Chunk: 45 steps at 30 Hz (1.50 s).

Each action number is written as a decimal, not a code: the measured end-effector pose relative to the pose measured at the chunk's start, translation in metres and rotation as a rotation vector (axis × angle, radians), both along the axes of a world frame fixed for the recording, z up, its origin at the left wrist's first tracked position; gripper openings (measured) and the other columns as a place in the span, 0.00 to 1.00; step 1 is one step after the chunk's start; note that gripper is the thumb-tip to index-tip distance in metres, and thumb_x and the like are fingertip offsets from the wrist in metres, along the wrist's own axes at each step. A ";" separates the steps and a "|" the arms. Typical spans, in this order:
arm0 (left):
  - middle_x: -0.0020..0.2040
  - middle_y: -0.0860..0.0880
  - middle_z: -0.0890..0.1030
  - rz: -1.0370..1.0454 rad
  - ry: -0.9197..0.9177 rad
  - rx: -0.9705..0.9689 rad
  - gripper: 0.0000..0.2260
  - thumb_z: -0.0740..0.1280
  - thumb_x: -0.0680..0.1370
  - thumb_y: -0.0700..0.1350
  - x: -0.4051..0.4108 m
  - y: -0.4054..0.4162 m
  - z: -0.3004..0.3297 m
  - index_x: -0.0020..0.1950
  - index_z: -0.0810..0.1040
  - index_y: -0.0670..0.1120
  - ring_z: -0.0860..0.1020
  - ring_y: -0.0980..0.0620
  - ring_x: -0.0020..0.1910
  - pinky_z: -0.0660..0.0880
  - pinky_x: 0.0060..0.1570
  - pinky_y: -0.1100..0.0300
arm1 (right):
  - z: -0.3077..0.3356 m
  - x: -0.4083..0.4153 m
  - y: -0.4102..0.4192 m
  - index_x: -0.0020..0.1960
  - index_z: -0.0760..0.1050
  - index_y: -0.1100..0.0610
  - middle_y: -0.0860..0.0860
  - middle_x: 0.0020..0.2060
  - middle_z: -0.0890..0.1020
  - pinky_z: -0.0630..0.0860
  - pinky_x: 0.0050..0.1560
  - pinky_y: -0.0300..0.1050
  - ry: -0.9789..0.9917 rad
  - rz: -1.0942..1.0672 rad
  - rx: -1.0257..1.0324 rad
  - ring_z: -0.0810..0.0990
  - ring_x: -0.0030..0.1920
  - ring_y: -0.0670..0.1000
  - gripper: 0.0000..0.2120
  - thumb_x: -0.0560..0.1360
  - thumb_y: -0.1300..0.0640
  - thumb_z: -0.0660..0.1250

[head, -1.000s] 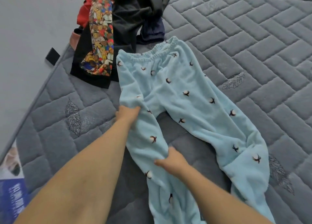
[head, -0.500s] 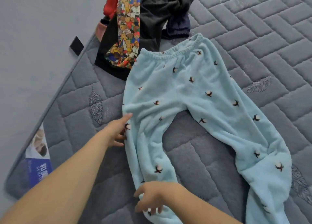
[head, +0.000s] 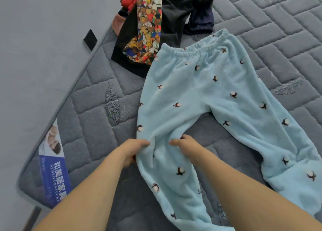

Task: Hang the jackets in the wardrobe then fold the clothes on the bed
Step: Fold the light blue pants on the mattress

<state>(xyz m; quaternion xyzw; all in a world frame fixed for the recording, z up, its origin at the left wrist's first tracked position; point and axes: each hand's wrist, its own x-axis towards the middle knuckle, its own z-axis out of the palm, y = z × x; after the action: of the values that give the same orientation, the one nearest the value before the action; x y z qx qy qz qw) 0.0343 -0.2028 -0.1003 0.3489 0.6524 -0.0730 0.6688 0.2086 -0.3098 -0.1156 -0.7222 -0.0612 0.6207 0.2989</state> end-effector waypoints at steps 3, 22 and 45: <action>0.52 0.38 0.84 0.191 -0.033 0.081 0.12 0.65 0.78 0.41 0.003 0.001 -0.008 0.59 0.79 0.39 0.82 0.38 0.52 0.78 0.56 0.43 | 0.005 0.017 0.000 0.54 0.77 0.60 0.57 0.46 0.84 0.81 0.45 0.53 0.044 -0.229 0.018 0.83 0.45 0.59 0.10 0.73 0.62 0.67; 0.63 0.44 0.72 -0.144 0.007 0.483 0.30 0.69 0.76 0.53 0.121 0.152 -0.008 0.73 0.62 0.44 0.75 0.44 0.58 0.75 0.58 0.50 | 0.033 0.005 0.045 0.47 0.70 0.54 0.53 0.47 0.78 0.72 0.46 0.48 -0.579 0.849 0.075 0.77 0.49 0.56 0.10 0.76 0.47 0.59; 0.67 0.41 0.63 -0.458 0.621 0.812 0.28 0.68 0.72 0.55 0.111 0.006 0.004 0.65 0.61 0.46 0.63 0.39 0.66 0.64 0.62 0.46 | -0.018 0.078 -0.077 0.49 0.71 0.52 0.48 0.47 0.75 0.70 0.44 0.44 -0.546 0.273 0.046 0.75 0.46 0.49 0.07 0.75 0.50 0.65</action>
<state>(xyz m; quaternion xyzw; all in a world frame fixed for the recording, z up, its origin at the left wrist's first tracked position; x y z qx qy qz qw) 0.1451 -0.1971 -0.0965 0.6733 0.7021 -0.0587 0.2244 0.2863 -0.3865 -0.1341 -0.8404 -0.2498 0.4366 0.2018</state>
